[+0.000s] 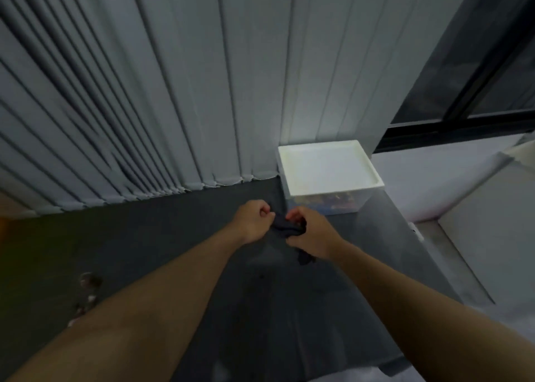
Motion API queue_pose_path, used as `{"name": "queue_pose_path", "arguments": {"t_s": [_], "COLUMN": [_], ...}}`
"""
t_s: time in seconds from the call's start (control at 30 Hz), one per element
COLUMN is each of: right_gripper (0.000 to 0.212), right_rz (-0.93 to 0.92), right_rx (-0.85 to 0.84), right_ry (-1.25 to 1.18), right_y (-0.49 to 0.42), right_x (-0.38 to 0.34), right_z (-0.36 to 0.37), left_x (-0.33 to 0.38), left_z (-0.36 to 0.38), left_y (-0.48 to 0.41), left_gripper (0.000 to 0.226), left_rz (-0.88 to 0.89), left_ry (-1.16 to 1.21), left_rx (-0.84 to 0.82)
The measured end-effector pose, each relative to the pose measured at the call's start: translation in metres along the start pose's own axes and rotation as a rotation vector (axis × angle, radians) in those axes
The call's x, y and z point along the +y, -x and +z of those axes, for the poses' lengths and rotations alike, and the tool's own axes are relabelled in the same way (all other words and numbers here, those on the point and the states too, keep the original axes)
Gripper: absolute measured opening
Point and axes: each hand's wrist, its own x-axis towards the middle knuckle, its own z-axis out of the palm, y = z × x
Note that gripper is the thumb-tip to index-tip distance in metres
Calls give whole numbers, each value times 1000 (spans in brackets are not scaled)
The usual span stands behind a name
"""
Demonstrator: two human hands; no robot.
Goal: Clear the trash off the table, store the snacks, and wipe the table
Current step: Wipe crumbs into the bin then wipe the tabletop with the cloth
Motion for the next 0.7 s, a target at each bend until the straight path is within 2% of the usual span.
{"name": "queue_pose_path", "arguments": {"t_s": [0.1, 0.17, 0.27, 0.43, 0.53, 0.7], "right_gripper": [53, 56, 35, 53, 42, 24], "right_rz": [-52, -62, -66, -52, -99, -240], "right_rx": [4, -61, -159, -214, -174, -114], "right_ry": [15, 49, 117, 78, 15, 124], "right_y": [-16, -27, -40, -59, -69, -84], "right_x": [-38, -61, -89, -126, -147, -186], "right_z": [29, 48, 72, 111, 127, 149], "left_x": [-32, -53, -78, -115, -139, -167], "left_z": [-39, -63, -91, -139, -166, -194], "left_y": [13, 24, 41, 66, 80, 97], "left_gripper": [11, 8, 9, 11, 8, 12], "left_rz": [-16, 6, 66, 162, 140, 60], "left_ry": [9, 10, -10, -77, -103, -73], "left_rx": [72, 98, 92, 127, 165, 224]}}
